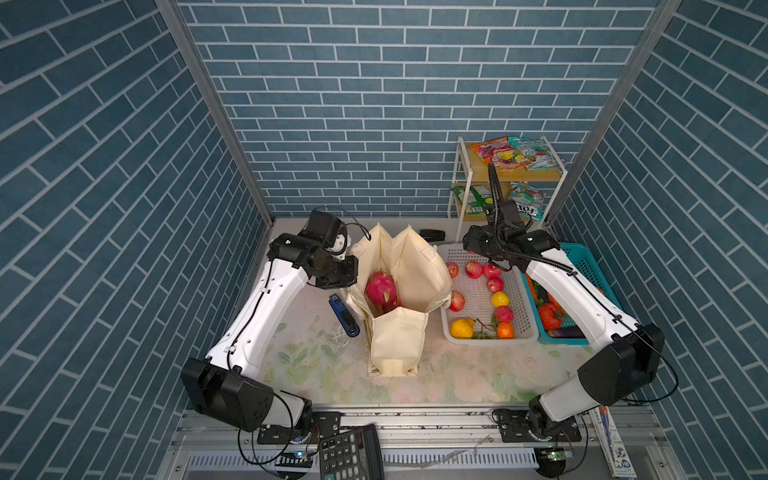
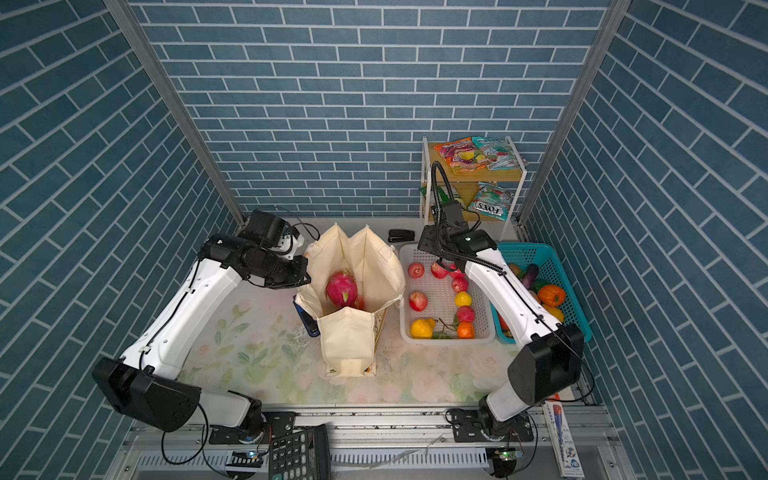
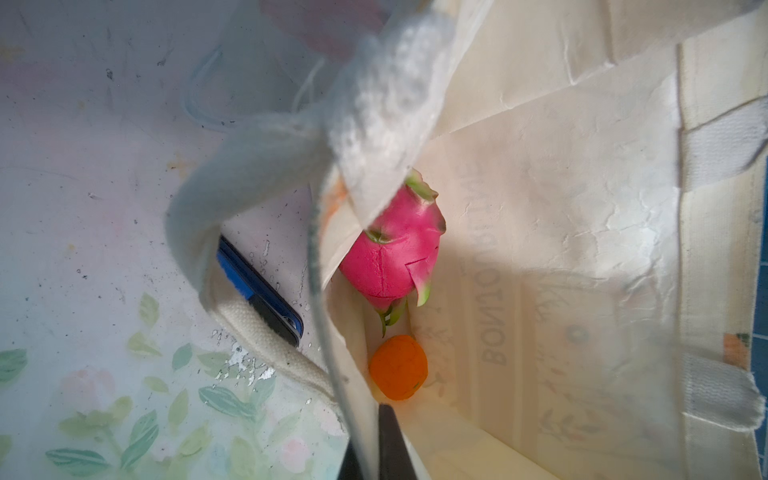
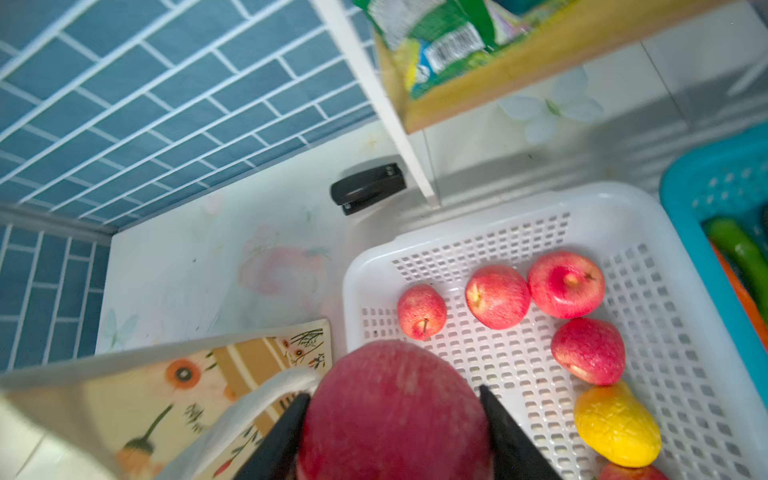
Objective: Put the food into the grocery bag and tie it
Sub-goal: 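Grasp the red apple with the right gripper and lift it, then carry the red apple over the bag and lower it inside with the right gripper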
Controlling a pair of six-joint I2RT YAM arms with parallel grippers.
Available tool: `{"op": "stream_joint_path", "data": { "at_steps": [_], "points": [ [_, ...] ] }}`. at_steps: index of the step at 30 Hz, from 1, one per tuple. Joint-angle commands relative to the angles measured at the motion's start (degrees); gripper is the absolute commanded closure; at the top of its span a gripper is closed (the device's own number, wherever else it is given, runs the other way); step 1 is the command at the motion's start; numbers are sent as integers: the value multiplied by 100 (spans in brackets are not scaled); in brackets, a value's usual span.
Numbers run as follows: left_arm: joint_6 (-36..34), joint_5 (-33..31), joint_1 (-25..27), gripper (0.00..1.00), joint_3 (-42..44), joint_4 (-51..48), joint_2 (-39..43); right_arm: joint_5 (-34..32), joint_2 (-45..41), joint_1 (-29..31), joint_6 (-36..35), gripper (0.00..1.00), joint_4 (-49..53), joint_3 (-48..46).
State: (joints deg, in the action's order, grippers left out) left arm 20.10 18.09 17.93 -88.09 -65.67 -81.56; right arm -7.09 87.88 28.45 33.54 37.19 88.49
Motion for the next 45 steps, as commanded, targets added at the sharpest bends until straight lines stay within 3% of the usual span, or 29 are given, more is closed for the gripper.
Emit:
{"op": "stream_joint_path", "data": {
  "at_steps": [1, 5, 8, 13, 16, 33, 45],
  "points": [
    [-64, 45, 61, 96, 13, -16, -59, -328, -174, 419, -1713, 67, -105, 205],
    [-66, 42, 61, 96, -23, -34, -96, 78, -148, 894, -2800, 70, -157, 401],
    [-66, 37, 69, 96, -24, -34, -114, 763, -194, 1081, -3356, 74, -185, 391],
    [-67, 44, 70, 96, -24, -25, -123, 2310, -225, 1125, -3783, 80, -256, 193],
    [-63, 40, 70, 96, -29, -17, -131, 2810, -101, 1169, -3785, 82, -240, 206],
    [-83, 40, 79, 96, 48, 48, -91, 3361, 1010, 1556, -3834, 83, 177, 688],
    [-111, 55, 79, 96, 64, 142, -140, 3407, 1907, 1759, -4195, 82, 575, 1334]
  ]
}}
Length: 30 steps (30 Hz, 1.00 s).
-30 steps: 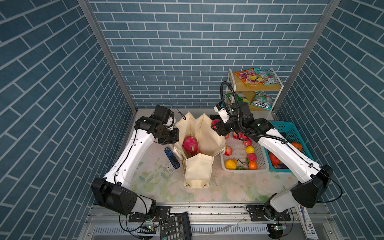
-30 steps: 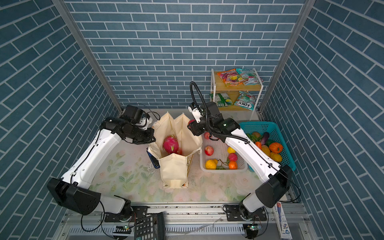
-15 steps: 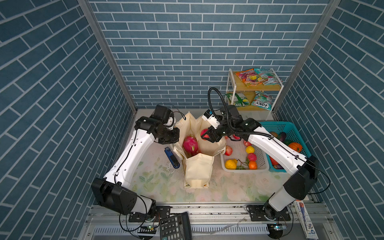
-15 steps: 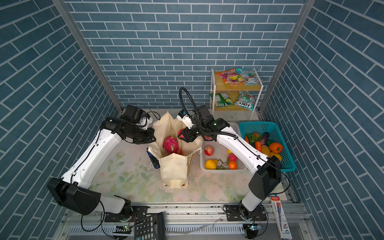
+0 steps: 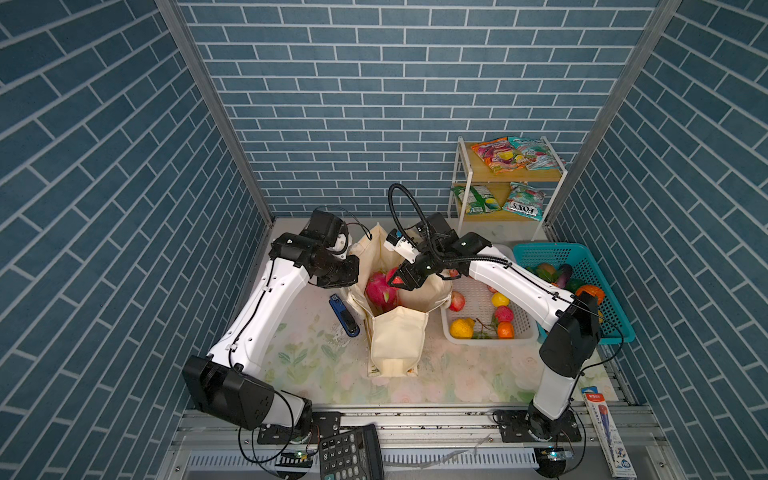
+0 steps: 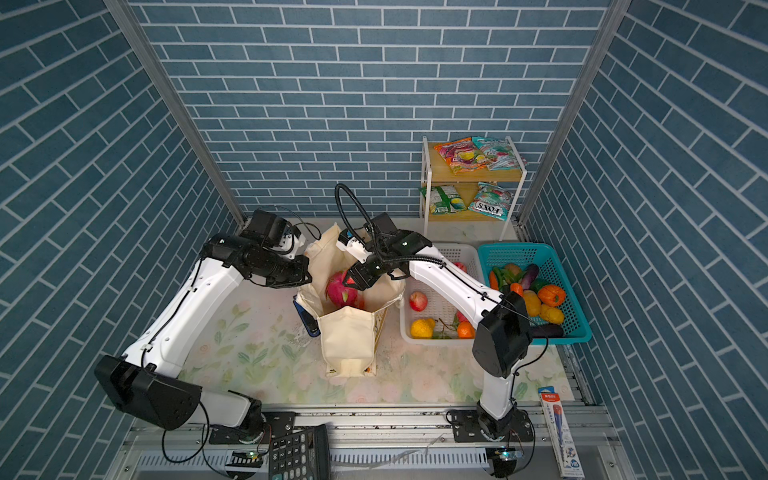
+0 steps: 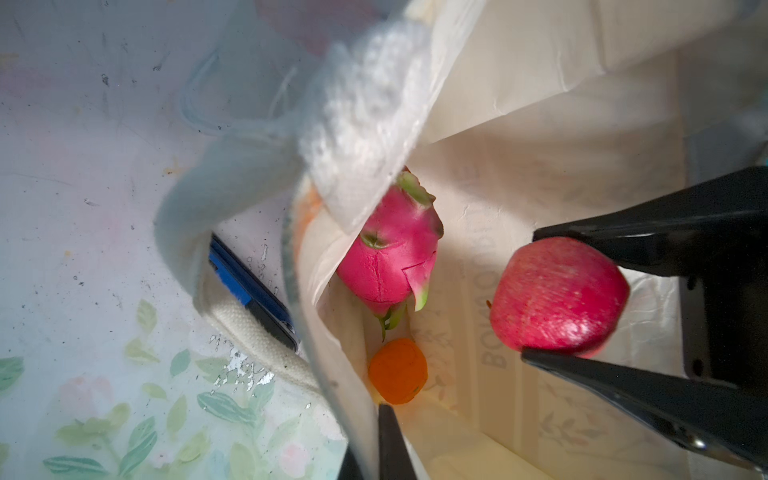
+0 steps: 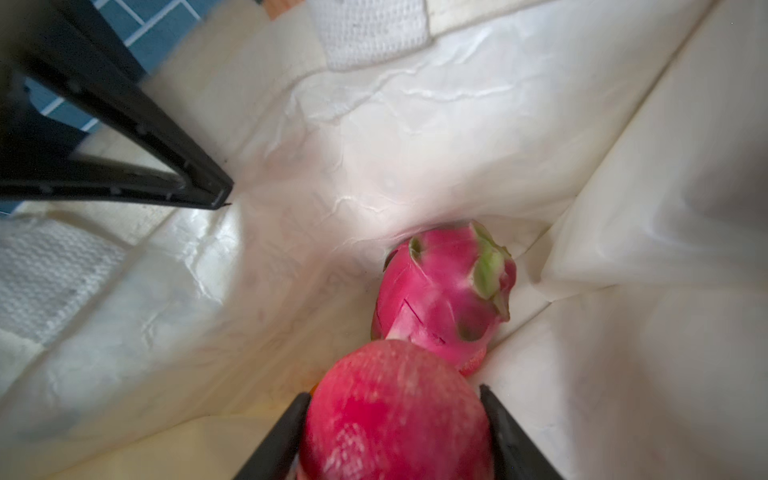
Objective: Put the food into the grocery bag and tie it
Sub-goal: 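Carry the red apple over the bag and lower it inside with the right gripper, then open the right gripper to release the apple beside the dragon fruit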
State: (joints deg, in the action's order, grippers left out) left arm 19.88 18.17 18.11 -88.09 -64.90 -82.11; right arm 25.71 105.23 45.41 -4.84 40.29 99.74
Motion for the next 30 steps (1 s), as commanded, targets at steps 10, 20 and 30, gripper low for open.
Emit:
{"op": "stream_joint_path", "data": {
  "at_steps": [10, 20, 30],
  "points": [
    [-93, 24, 61, 96, 52, 171, -104, -54, 598, 118, -625, 82, 513, 87],
    [-133, -29, 61, 96, 113, 154, -81, -1033, 847, 143, -717, 77, 630, -114],
    [-182, -20, 61, 96, 30, 106, -113, -1518, 1182, 179, -699, 60, 584, -111]
  ]
}}
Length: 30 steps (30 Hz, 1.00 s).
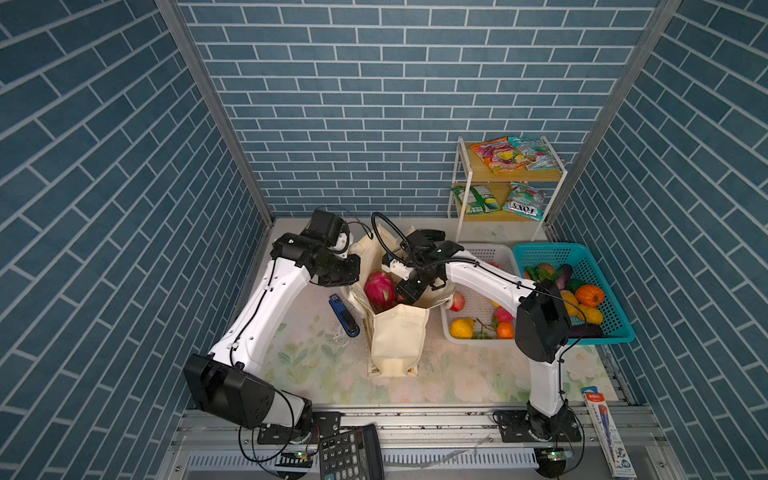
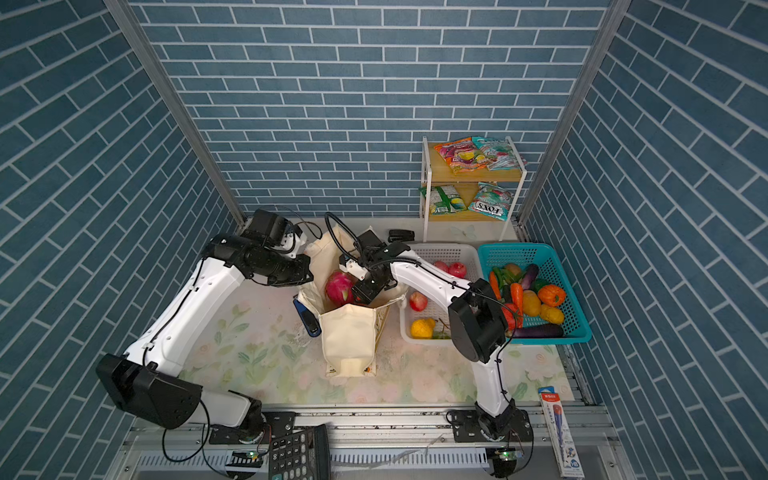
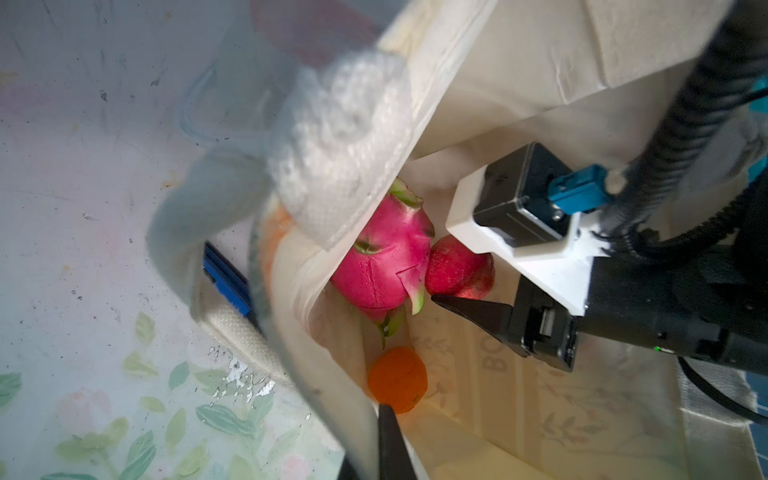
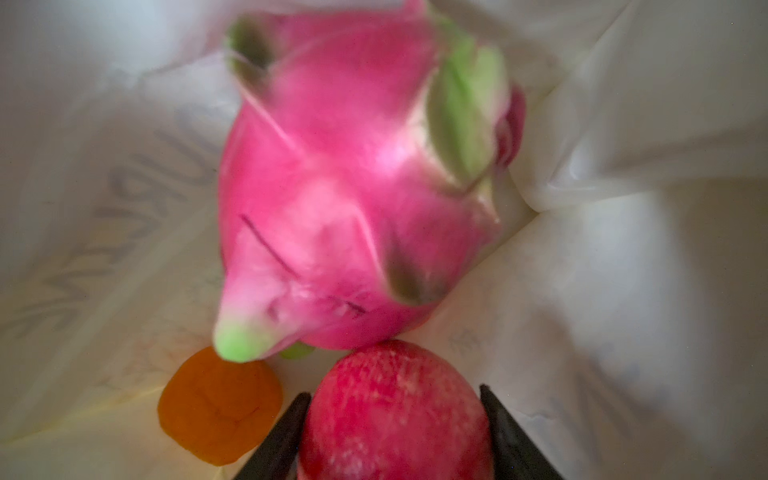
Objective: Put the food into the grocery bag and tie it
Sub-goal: 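Open the right gripper to release the apple beside the dragon fruit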
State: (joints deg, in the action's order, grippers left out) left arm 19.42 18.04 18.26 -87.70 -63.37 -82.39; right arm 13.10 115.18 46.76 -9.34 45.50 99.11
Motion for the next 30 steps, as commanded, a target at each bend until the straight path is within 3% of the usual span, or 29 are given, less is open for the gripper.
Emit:
{"op": "stream_joint_path", "data": {
  "at_steps": [1, 8, 9, 10, 21, 30],
  "points": [
    [-140, -16, 46, 96, -10, -60, -78, -303, 219, 55, -243, 54, 65, -28],
    [-100, 30, 46, 96, 58, 3, -40, -510, 272, 86, -119, 34, 79, 86],
    [-83, 43, 46, 96, 73, 31, -26, -506, 269, 87, -89, 6, 77, 100],
    [-75, 66, 46, 96, 78, 44, -25, -510, 269, 87, -41, 1, 74, 129],
    [-70, 40, 40, 96, 86, 27, -13, -774, 127, 95, 425, 1, 698, 1492],
    [-86, -145, 35, 96, 26, -144, -79, -1522, -1488, 87, 519, 1, -371, 1093]
  ]
}}
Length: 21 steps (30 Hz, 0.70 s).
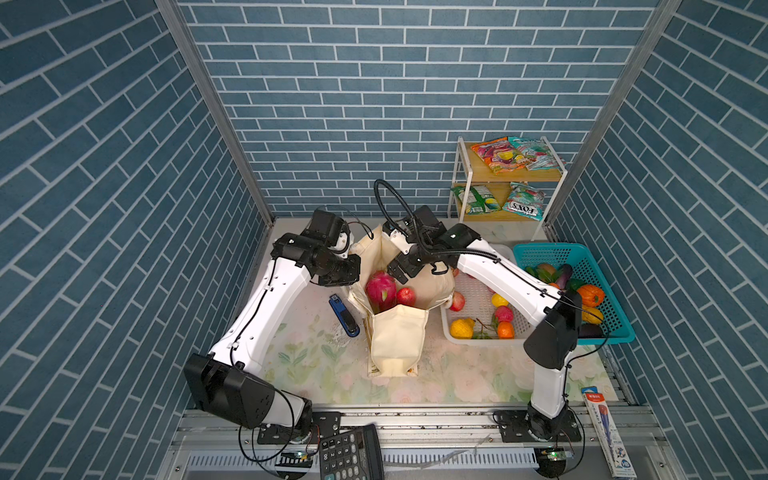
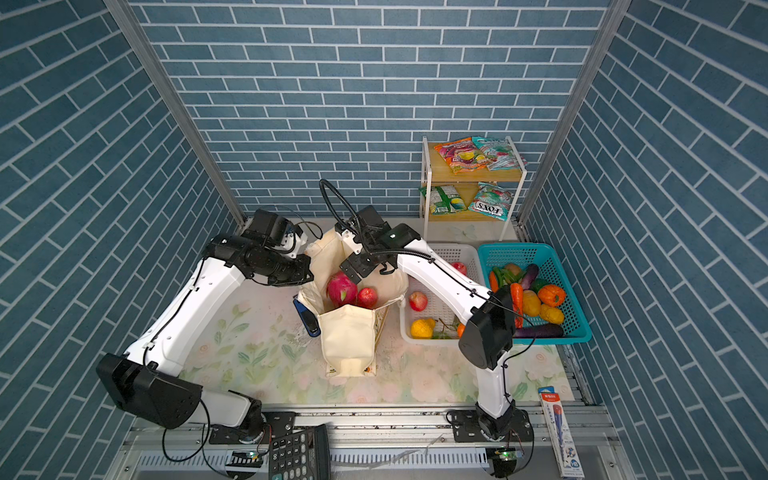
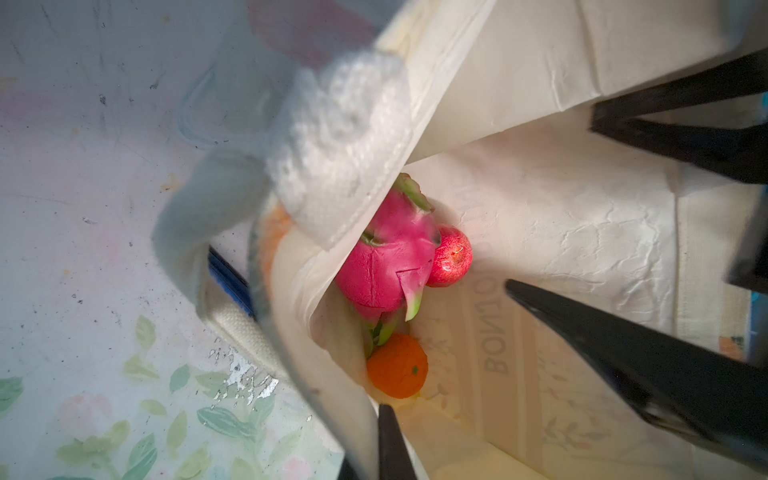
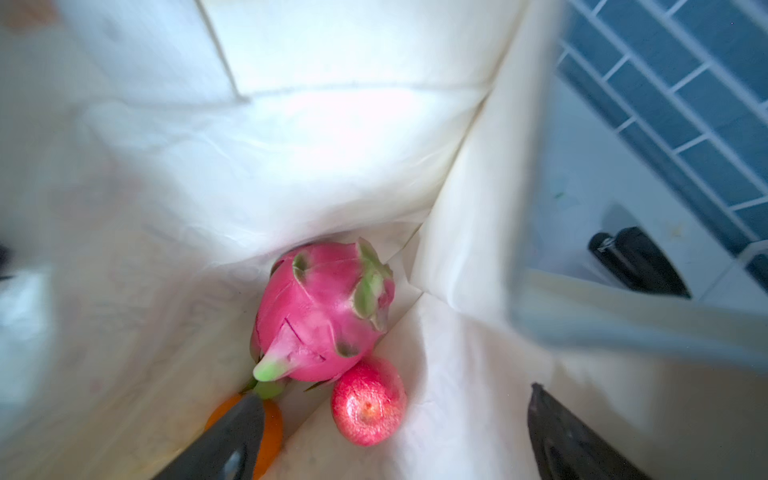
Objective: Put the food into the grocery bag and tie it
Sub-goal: 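Open the right gripper to release the apple beside the dragon fruit, then move the right gripper over the teal vegetable basket toward the red tomato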
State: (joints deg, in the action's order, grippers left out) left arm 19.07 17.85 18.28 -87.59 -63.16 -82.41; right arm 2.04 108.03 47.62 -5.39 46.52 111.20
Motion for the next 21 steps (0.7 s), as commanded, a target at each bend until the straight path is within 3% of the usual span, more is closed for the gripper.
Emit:
{"op": "stream_joint_path", "data": {
  "at_steps": [1, 9, 16, 21],
  "points": [
    [-52, -151, 35, 96, 5, -179, -90, -519, -983, 7, 119, 1, -640, -258],
    [17, -117, 34, 96, 146, -57, -37, -2182, -2880, -56, 283, 1, -2190, -2311],
    [-4, -212, 31, 96, 137, -48, 34, -2708, -3927, -526, 973, 2, -1771, -3397],
    [-71, -273, 33, 96, 3, -152, -62, -2674, -4508, -1292, 1716, 2, -1346, -3919]
  ]
}}
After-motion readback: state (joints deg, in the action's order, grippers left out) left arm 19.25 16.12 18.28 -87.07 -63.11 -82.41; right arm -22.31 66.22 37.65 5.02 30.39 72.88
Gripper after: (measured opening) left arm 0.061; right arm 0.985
